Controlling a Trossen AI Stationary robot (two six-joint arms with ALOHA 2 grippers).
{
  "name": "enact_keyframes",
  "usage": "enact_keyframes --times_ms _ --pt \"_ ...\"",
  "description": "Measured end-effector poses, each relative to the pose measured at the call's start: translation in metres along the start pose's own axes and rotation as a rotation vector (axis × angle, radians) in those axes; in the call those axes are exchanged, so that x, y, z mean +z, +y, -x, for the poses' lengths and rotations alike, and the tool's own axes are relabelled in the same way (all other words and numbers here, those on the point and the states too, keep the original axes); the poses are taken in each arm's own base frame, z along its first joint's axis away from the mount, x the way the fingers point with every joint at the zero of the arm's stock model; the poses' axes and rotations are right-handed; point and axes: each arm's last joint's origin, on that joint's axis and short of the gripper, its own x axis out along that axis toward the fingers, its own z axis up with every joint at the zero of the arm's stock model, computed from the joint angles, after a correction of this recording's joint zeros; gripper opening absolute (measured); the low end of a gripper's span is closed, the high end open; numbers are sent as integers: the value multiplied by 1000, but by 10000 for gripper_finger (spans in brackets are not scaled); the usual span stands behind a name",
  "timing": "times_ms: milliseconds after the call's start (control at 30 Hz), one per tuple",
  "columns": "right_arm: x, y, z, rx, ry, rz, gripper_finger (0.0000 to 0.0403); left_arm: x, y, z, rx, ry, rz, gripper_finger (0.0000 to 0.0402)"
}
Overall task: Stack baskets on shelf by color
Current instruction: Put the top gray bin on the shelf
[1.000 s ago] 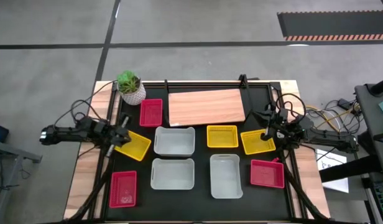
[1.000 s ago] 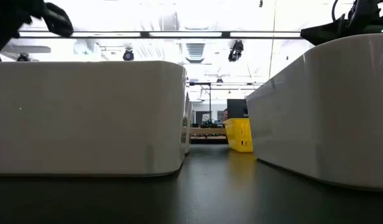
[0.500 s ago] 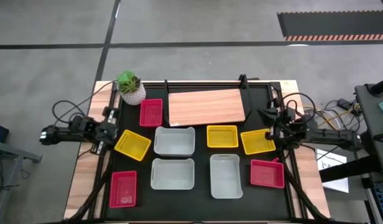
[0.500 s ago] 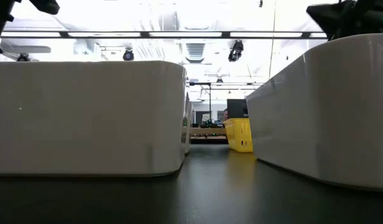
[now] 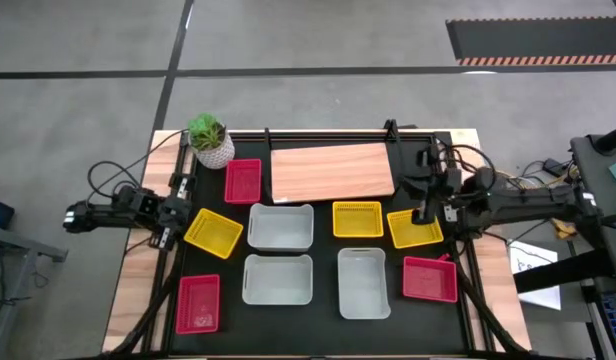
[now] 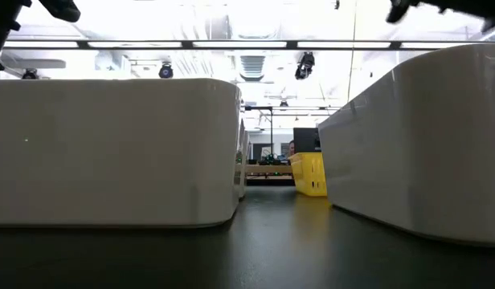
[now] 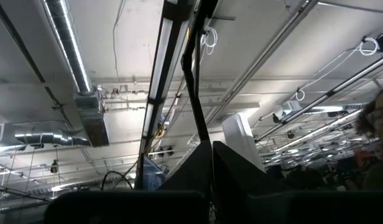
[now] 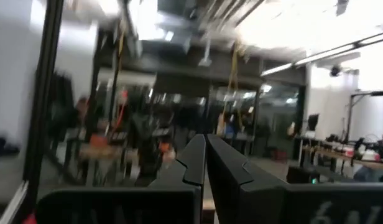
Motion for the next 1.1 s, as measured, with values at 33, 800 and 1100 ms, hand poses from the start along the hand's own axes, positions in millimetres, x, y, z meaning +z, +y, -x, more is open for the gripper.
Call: enact_keyframes --times_ms 33,800,1100 --pt "6 2 -8 20 30 22 9 0 0 0 0 3 2 0" --pt "37 34 -164 369 743 310 83 -13 3 -6 17 77 130 0" --pt "-4 42 -185 476 941 399 152 -10 3 -7 16 55 123 0"
